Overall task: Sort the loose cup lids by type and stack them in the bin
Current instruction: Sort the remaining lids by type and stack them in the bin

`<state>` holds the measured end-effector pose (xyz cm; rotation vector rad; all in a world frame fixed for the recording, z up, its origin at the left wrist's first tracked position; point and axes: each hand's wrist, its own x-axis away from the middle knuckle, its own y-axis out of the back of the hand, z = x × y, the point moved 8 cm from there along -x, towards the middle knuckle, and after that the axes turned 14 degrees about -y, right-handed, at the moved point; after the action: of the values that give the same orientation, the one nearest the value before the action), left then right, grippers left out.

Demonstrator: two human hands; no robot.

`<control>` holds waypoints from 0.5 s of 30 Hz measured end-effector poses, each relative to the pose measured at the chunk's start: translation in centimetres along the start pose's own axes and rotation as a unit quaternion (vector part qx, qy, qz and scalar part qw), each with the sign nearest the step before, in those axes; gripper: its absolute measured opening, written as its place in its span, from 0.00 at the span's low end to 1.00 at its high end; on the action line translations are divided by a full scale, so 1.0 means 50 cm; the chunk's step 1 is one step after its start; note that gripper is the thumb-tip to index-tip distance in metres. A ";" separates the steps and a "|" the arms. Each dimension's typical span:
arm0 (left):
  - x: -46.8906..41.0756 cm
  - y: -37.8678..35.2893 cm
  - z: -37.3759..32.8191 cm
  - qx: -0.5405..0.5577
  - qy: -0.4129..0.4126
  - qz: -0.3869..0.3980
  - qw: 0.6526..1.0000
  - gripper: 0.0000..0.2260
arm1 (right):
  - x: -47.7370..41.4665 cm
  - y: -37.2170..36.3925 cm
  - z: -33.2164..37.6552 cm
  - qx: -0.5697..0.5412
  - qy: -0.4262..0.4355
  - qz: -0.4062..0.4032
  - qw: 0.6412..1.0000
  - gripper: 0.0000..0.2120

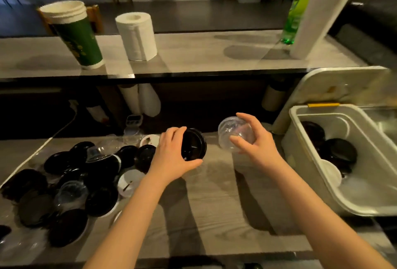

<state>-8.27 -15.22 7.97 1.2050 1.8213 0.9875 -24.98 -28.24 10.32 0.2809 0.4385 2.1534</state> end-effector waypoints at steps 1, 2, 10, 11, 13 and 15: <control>-0.017 -0.010 -0.029 0.004 -0.012 0.003 1.000 0.41 | 0.001 0.035 -0.007 -0.004 -0.006 -0.014 1.000 0.25; -0.034 -0.021 -0.058 0.009 -0.023 0.006 1.000 0.42 | 0.002 0.070 -0.018 -0.011 -0.017 -0.028 0.999 0.25; -0.128 -0.119 -0.264 0.052 -0.096 0.033 0.993 0.43 | 0.023 0.321 -0.114 0.017 -0.055 -0.094 0.994 0.21; -0.134 -0.130 -0.288 0.053 -0.102 0.033 0.993 0.43 | 0.024 0.352 -0.130 0.031 -0.065 -0.103 0.992 0.20; -0.145 -0.155 -0.333 0.053 -0.112 0.036 0.992 0.43 | 0.020 0.413 -0.172 0.068 -0.097 -0.111 0.987 0.20; -0.154 -0.182 -0.374 0.056 -0.121 0.047 0.990 0.44 | 0.014 0.460 -0.221 0.111 -0.150 -0.074 0.980 0.23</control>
<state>-25.82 -28.69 9.38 1.4244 1.6586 0.7600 -46.28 -42.33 9.71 0.6686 0.5084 1.8774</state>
